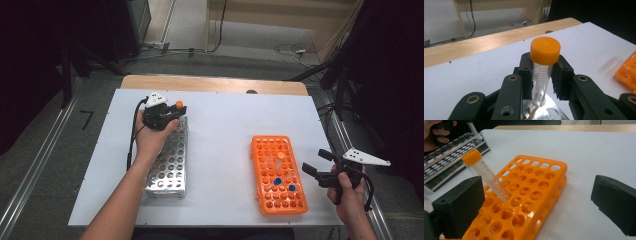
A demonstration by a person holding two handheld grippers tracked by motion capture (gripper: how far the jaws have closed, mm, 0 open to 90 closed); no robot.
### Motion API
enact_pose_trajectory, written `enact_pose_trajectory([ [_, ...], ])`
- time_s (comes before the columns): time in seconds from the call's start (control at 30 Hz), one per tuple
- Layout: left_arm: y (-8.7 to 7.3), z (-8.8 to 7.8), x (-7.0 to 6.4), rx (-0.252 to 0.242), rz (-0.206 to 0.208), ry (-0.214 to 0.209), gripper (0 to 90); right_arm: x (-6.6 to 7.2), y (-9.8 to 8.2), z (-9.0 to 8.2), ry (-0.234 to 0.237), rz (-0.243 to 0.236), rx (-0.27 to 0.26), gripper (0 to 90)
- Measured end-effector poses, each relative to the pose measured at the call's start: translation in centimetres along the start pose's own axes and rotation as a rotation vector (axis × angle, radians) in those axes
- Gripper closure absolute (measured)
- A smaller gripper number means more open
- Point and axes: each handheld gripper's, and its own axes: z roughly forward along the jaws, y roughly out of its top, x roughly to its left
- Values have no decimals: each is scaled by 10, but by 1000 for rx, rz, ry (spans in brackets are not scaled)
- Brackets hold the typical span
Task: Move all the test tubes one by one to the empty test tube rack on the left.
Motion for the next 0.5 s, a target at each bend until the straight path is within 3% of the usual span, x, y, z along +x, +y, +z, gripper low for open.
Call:
enact_pose_trajectory([
  [0.17, 1, 4, -3, 25, 25, -5, 669, 1, 0, 1, 4, 0, 5, 0],
  [0.33, 0, 4, 0, 43, -23, -44, 665, 3, 0, 3, 19, -7, 8, 0],
  [0.5, 3, -4, 1, 24, -64, -47, 507, 3, 1, 5, 46, -10, 2, 0],
])
